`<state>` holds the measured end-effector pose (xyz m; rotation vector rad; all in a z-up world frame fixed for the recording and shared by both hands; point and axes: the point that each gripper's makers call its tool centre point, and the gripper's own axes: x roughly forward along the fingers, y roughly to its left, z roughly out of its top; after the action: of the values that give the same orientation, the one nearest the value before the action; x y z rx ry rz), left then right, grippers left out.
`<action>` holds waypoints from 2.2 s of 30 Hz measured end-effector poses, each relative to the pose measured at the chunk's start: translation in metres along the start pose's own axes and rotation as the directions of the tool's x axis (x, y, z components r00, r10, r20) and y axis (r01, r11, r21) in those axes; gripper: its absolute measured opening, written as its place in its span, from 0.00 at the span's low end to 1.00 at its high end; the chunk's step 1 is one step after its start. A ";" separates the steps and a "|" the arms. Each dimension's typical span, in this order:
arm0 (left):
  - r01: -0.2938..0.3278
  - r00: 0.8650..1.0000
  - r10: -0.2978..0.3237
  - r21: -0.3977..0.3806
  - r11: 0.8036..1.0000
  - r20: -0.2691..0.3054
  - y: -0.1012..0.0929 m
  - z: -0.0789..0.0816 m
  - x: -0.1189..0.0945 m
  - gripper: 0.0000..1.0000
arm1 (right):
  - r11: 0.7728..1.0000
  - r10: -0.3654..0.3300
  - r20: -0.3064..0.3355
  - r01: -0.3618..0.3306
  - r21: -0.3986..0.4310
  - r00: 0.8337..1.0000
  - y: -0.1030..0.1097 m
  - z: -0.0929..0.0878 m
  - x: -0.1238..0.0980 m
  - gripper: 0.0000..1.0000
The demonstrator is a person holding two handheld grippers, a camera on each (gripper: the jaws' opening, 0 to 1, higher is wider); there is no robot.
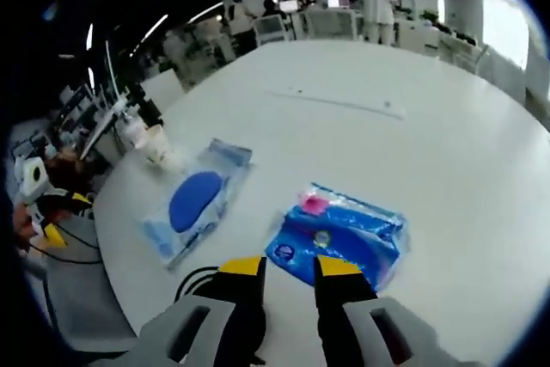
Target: Arrange the tabletop items into an orderly group along one side of the table until the central work area is clear of visible clutter.
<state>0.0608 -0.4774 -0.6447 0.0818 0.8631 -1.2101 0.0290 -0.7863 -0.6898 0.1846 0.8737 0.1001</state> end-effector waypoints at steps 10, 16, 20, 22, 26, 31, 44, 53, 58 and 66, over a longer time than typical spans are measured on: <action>0.011 0.999 -0.006 -0.105 0.994 0.049 -0.003 0.016 0.019 0.67 | 0.977 0.175 0.002 -0.174 -0.121 0.984 0.038 0.036 0.019 0.59; 0.009 0.997 0.006 -0.189 0.982 0.078 0.000 0.021 0.028 0.67 | 0.942 0.242 -0.016 -0.239 -0.237 0.970 0.059 0.050 0.025 0.81; 0.007 0.996 0.015 -0.257 0.966 0.084 -0.001 0.020 0.033 0.67 | 0.943 0.251 -0.032 -0.252 -0.219 0.967 0.066 0.054 0.031 0.80; 0.004 0.996 0.022 -0.294 0.956 0.085 -0.001 0.019 0.037 0.66 | 0.941 0.252 -0.041 -0.255 -0.223 0.967 0.068 0.057 0.035 0.79; -0.003 0.996 0.033 -0.337 0.941 0.082 -0.001 0.015 0.046 0.65 | 0.937 0.259 -0.053 -0.264 -0.229 0.964 0.071 0.066 0.041 0.78; -0.015 0.997 0.041 -0.340 0.940 0.070 -0.007 0.012 0.054 0.64 | 0.929 0.266 -0.073 -0.276 -0.247 0.961 0.075 0.077 0.053 0.75; -0.050 0.993 0.103 -0.568 0.821 0.060 -0.001 0.001 0.077 0.59 | 0.917 0.230 -0.153 -0.267 -0.295 0.961 0.098 0.077 0.079 0.69; -0.049 0.993 0.107 -0.659 0.751 0.048 -0.007 -0.004 0.098 0.56 | 0.918 0.229 -0.181 -0.274 -0.287 0.957 0.096 0.092 0.094 0.65; -0.053 0.993 0.114 -0.693 0.719 0.042 -0.008 -0.004 0.107 0.54 | 0.917 0.226 -0.189 -0.274 -0.289 0.956 0.092 0.093 0.104 0.63; -0.057 0.991 0.126 -0.757 0.651 0.033 -0.009 -0.007 0.116 0.53 | 0.911 0.223 -0.201 -0.278 -0.306 0.954 0.093 0.097 0.118 0.62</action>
<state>0.0590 -0.5679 -0.7177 -0.6041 1.2179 -0.6647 0.1779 -0.6880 -0.6992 -0.0290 0.9784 0.5072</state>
